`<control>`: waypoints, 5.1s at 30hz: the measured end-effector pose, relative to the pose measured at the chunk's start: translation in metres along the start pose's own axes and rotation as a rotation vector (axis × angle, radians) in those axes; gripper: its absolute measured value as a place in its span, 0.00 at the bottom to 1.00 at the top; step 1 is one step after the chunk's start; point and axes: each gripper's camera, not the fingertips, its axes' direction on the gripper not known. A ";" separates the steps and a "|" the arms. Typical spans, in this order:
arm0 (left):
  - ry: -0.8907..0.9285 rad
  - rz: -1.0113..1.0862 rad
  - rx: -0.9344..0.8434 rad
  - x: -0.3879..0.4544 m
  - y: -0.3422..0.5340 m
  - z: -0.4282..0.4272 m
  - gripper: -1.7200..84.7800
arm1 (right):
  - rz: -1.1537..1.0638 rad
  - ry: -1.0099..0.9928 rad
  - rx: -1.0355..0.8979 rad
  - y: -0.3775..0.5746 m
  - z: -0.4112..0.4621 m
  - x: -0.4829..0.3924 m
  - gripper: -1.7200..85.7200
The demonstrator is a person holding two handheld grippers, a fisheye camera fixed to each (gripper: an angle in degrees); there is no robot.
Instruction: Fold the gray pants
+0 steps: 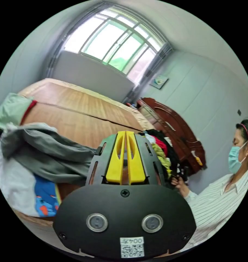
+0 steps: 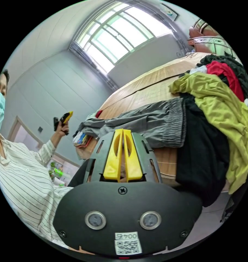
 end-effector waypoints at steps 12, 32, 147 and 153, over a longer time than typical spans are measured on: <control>-0.597 0.531 -0.562 0.195 0.231 0.261 0.03 | -0.106 0.701 -0.398 0.006 0.117 -0.070 0.08; -0.615 0.583 -0.556 0.243 0.272 0.303 0.02 | -0.347 0.633 -0.488 -0.069 0.042 -0.006 0.06; -0.364 0.174 -0.447 -0.038 0.151 0.176 0.03 | 0.020 0.447 -0.304 -0.067 -0.087 -0.004 0.09; -0.708 0.487 -0.659 0.022 0.144 0.246 0.02 | -0.293 0.815 -0.505 -0.101 -0.002 -0.090 0.06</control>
